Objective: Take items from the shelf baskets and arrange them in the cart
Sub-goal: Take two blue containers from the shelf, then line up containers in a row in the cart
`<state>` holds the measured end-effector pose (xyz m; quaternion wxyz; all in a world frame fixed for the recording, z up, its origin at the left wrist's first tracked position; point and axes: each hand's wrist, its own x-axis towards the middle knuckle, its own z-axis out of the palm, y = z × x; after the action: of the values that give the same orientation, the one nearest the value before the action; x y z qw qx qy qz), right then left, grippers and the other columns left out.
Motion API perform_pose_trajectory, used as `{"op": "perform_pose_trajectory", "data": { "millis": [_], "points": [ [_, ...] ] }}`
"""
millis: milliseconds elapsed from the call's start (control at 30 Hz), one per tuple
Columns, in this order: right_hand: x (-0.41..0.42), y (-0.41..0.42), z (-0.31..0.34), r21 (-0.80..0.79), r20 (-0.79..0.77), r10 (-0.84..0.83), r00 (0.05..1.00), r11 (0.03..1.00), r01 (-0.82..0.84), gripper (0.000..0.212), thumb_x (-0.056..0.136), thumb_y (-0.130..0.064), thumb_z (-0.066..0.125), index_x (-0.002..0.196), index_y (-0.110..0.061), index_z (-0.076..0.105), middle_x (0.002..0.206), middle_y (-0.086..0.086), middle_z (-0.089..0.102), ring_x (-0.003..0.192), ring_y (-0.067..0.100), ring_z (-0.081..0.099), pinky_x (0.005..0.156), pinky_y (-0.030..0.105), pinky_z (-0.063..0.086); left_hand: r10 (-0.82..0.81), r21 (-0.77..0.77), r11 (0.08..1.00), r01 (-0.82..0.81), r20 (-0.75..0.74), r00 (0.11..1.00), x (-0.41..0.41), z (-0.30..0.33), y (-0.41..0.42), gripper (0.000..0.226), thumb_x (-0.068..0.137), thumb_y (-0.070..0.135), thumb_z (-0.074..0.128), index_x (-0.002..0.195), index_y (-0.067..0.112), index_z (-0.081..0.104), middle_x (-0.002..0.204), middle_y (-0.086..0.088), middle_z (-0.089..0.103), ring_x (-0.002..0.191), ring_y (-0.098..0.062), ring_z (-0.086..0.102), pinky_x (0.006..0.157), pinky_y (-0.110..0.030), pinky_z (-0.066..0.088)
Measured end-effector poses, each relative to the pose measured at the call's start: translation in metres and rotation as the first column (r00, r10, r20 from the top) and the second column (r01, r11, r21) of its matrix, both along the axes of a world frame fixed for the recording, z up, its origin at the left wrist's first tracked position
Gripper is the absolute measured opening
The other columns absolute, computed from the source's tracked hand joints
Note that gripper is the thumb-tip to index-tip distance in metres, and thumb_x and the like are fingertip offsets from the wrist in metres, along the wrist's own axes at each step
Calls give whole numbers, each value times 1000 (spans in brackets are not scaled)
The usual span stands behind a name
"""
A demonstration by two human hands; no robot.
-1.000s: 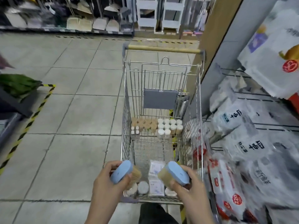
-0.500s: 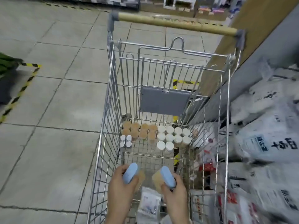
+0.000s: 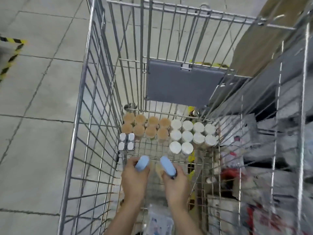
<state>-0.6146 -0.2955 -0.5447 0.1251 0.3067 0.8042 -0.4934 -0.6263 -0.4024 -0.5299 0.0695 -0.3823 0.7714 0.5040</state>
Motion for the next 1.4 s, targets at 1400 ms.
{"op": "perform_pose_trajectory", "data": {
  "millis": [1400],
  "points": [
    [-35, -29, -94, -322, -180, -200, 963, 937, 134, 33, 99, -12, 48, 130, -23, 54, 109, -30, 58, 101, -19, 56, 79, 0, 40, 88, 266, 962, -55, -114, 990, -48, -79, 18, 19, 90, 1, 58, 105, 9, 65, 102, -3, 69, 98, -15, 64, 91, -30, 51]
  ]
}}
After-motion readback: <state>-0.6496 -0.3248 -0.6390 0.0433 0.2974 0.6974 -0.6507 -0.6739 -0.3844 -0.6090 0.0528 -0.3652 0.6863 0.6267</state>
